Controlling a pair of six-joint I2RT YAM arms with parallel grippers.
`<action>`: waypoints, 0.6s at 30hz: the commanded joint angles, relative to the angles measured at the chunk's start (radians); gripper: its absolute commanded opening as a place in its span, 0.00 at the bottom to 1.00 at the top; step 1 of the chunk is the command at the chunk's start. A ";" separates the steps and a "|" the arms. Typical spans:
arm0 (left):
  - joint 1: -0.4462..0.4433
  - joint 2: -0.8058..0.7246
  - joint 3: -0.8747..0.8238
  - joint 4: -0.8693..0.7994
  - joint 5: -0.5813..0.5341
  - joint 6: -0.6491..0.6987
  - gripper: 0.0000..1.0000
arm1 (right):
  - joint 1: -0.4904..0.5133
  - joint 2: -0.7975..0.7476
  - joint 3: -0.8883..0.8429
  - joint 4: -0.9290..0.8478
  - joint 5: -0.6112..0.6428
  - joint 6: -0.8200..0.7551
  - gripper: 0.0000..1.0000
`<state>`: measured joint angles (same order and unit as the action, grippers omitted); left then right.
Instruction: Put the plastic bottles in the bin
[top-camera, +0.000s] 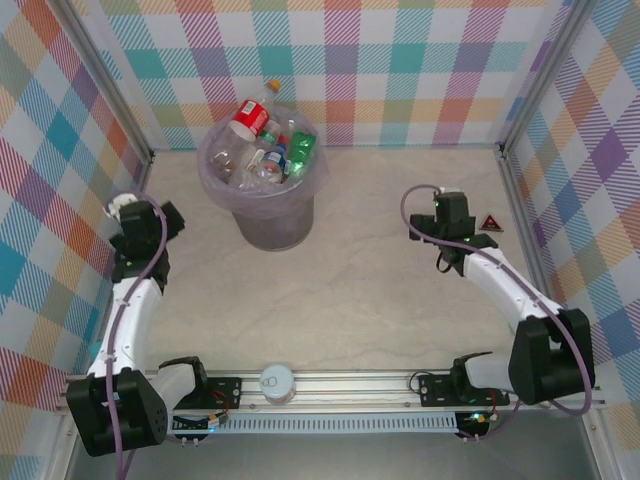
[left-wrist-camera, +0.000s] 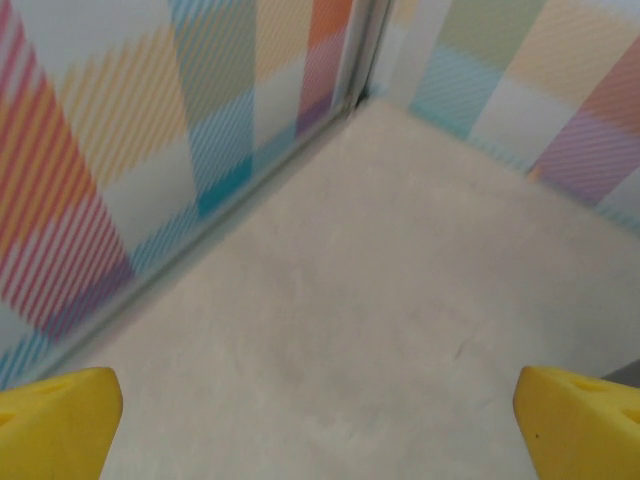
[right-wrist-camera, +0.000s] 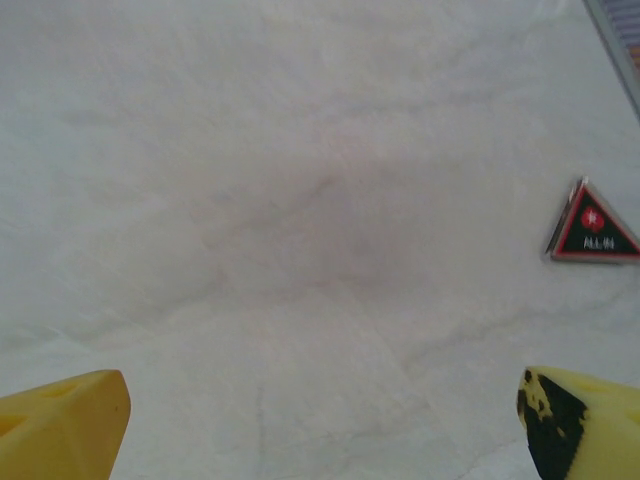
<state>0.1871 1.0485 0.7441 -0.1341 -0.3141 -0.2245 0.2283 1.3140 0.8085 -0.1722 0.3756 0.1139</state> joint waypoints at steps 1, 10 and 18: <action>0.012 -0.024 -0.108 0.240 -0.001 -0.049 1.00 | -0.004 0.055 -0.070 0.226 0.062 -0.056 0.99; -0.011 0.141 -0.294 0.565 0.152 -0.085 1.00 | -0.005 0.187 -0.240 0.678 0.059 -0.172 0.99; -0.124 0.303 -0.348 0.806 0.104 0.043 1.00 | -0.040 0.155 -0.433 1.027 -0.044 -0.220 0.99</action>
<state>0.0799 1.3247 0.4133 0.4889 -0.1997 -0.2413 0.2104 1.4960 0.4358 0.6418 0.3779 -0.0811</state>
